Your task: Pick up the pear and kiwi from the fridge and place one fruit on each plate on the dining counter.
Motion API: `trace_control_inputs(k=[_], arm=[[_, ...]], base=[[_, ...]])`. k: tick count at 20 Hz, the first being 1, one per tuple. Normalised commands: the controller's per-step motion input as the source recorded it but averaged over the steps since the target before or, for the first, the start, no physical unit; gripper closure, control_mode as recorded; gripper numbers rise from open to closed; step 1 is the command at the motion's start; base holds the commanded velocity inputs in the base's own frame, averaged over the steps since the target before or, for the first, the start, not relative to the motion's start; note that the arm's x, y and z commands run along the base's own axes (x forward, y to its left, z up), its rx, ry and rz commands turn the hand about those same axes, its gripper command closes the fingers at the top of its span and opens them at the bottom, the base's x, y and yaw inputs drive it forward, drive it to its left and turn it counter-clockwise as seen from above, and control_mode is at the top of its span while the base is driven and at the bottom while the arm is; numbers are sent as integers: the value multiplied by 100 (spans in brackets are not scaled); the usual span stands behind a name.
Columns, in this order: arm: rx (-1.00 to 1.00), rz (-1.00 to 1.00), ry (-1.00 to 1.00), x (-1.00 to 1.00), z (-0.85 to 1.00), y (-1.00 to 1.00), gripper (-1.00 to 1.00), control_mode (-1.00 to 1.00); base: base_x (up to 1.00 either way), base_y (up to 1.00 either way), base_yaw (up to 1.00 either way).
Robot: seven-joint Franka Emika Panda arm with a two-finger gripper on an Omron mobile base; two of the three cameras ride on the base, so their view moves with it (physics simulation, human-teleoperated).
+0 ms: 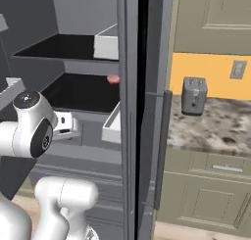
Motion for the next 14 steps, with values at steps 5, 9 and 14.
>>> trace_control_inputs(k=[5, 9, 14], arm=[[0, 0, 0, 0, 0, 0, -100, 100], [0, 0, 0, 0, 0, 0, -100, 100], [1, 0, -13, 49, 20, 3, -100, -100]], base=[[75, 11, 0], [65, 10, 0], [0, 0, 0]])
